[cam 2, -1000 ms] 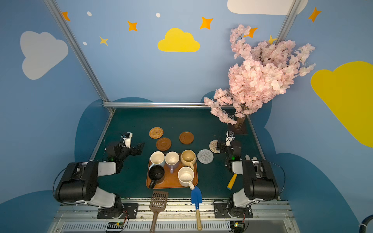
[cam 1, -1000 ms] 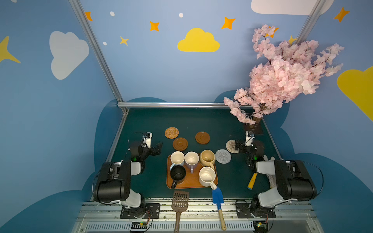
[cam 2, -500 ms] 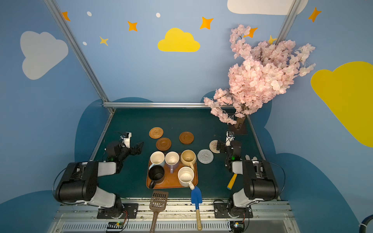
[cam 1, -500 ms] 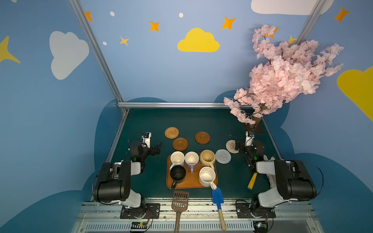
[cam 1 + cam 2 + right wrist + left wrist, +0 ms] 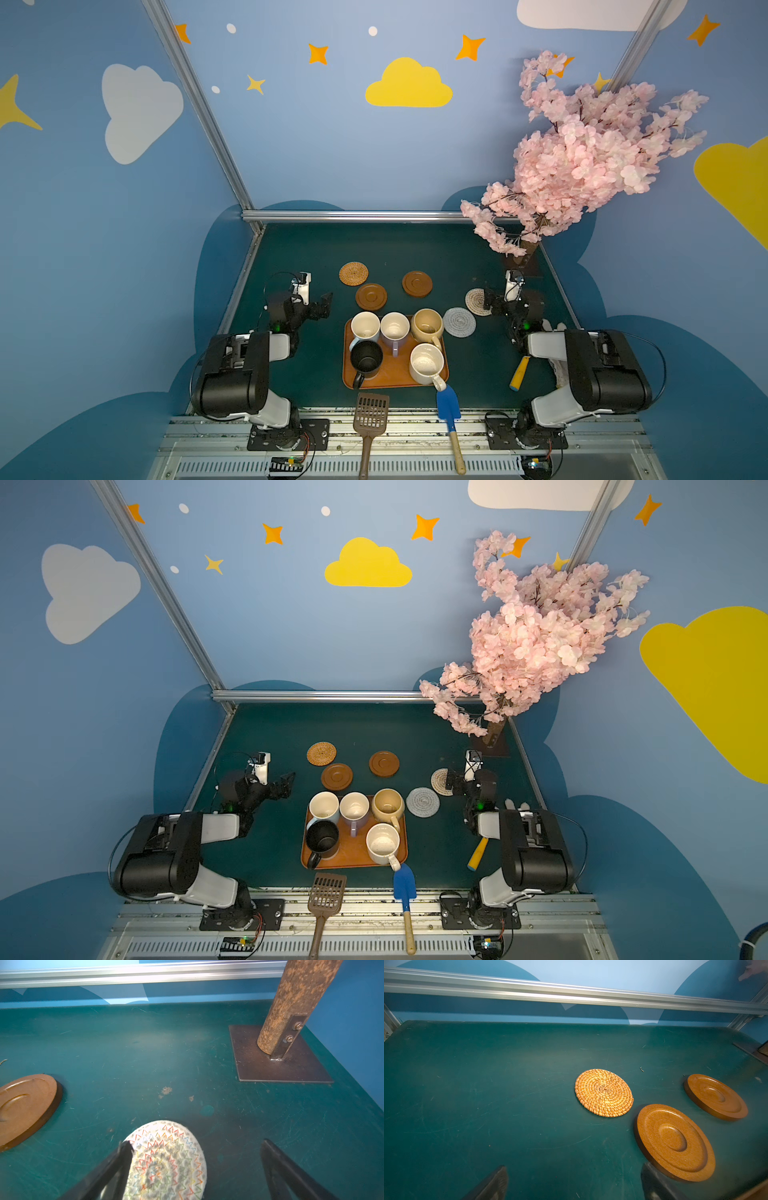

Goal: Place cups on coasters
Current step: Move the coaster to the center of the table.

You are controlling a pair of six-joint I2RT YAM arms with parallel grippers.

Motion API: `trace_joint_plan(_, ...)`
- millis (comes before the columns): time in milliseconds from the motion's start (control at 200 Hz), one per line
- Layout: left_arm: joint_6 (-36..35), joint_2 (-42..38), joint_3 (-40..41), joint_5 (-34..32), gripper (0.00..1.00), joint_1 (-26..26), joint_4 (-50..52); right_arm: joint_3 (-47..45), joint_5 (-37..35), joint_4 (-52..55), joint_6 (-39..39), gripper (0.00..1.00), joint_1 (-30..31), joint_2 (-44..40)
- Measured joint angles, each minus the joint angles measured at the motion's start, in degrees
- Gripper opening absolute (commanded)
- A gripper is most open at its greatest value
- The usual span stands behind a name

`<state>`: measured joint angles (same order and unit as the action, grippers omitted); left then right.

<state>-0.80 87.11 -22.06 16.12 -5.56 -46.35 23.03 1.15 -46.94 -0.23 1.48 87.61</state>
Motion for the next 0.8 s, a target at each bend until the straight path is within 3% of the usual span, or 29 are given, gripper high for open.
trace_joint_plan(115,1.2,-2.5,-0.1,-2.9,0.99,0.0,2.9,0.2,-0.5,2.5,0.3,0.97,0.0,-1.3)
trace_joint_plan(285,3.3,-15.6,-2.9,-8.2,0.99,0.5,11.5,1.5,-2.3,10.6,0.7,0.97,0.2,-11.2)
trace_joint_plan(450,8.7,-22.9,-14.9,-11.3,0.99,1.0,24.8,4.5,-1.9,20.0,3.6,0.96,1.6,-21.6)
trace_joint_plan(626,12.0,-20.9,-29.0,-10.9,0.99,4.4,37.9,7.5,-1.1,29.8,4.9,0.94,7.3,-30.2)
trace_joint_plan(801,14.2,-10.2,-38.7,-10.9,0.99,8.7,50.3,12.0,-1.4,39.7,5.5,0.94,15.4,-32.1)
